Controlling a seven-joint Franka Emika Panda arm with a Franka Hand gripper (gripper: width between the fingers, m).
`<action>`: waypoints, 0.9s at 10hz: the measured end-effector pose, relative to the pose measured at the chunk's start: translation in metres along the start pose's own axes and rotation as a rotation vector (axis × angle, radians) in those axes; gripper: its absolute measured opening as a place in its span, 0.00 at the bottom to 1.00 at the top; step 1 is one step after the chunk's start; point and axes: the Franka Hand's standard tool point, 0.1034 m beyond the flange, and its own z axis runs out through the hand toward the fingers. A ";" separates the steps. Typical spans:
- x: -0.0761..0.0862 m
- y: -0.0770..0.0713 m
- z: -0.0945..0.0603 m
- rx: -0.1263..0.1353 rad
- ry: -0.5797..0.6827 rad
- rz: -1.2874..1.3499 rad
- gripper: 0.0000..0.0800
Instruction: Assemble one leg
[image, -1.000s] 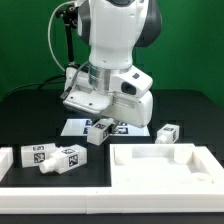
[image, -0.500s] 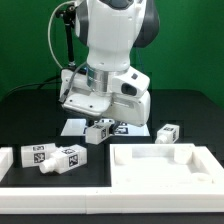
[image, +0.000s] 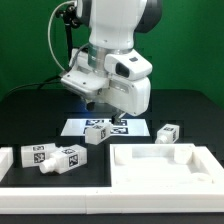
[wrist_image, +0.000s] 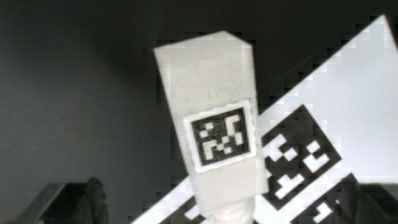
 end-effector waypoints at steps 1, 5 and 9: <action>-0.002 -0.002 -0.011 0.036 0.000 0.189 0.81; -0.011 0.004 -0.015 0.079 0.017 0.578 0.81; -0.019 0.002 -0.013 0.053 0.022 0.741 0.81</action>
Offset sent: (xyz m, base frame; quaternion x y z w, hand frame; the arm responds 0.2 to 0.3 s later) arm 0.0116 -0.0069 0.0004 0.0273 0.0326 0.2850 0.9576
